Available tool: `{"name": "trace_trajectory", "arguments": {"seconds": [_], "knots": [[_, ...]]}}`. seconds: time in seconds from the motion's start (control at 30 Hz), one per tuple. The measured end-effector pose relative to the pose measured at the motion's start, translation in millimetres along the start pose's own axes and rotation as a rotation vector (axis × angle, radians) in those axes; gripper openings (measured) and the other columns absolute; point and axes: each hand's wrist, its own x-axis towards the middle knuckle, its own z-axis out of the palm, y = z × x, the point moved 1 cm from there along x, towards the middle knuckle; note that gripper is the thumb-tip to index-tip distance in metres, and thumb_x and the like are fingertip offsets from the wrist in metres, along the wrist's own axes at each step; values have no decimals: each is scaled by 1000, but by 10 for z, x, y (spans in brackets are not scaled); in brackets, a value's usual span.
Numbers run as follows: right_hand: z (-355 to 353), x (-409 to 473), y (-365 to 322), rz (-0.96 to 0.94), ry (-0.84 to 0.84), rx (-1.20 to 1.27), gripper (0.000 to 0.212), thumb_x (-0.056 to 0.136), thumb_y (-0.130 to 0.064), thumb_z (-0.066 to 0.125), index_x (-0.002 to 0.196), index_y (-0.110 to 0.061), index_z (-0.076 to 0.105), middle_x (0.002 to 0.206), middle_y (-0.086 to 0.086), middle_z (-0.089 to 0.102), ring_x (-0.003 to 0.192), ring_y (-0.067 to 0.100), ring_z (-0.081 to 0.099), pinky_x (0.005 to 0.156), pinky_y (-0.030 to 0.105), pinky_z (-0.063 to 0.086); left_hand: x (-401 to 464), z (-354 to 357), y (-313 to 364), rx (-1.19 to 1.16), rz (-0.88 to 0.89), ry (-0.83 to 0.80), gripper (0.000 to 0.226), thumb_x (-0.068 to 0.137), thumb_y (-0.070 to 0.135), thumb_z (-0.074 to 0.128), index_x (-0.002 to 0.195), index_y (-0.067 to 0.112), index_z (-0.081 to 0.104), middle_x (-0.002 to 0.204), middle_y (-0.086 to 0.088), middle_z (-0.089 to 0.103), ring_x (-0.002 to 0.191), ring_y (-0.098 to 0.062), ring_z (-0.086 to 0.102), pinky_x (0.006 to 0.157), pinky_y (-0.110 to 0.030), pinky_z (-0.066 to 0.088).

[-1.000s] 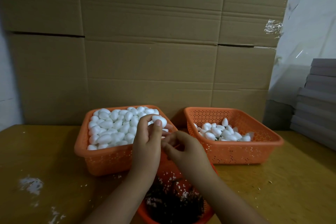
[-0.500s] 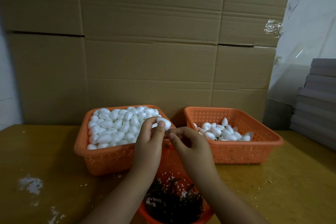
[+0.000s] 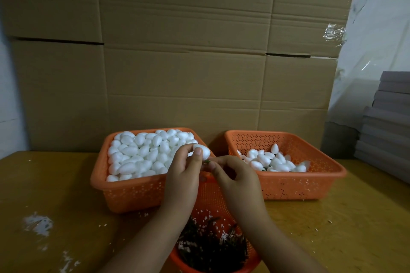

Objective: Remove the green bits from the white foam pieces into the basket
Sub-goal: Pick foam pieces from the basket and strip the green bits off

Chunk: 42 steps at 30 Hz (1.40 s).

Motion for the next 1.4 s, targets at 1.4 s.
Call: {"name": "trace_trajectory", "arguments": {"seconds": [1.4], "knots": [[-24,-18,-12,-90,66,69,25,89,-4,65,86,-29,59,80,-10,72,79,5,69,71,22,54,2,9,-17,-110,-140,-41,16,98,25,55,89,26,68,81,3,72,85,-17,71,67,-33,52]]}}
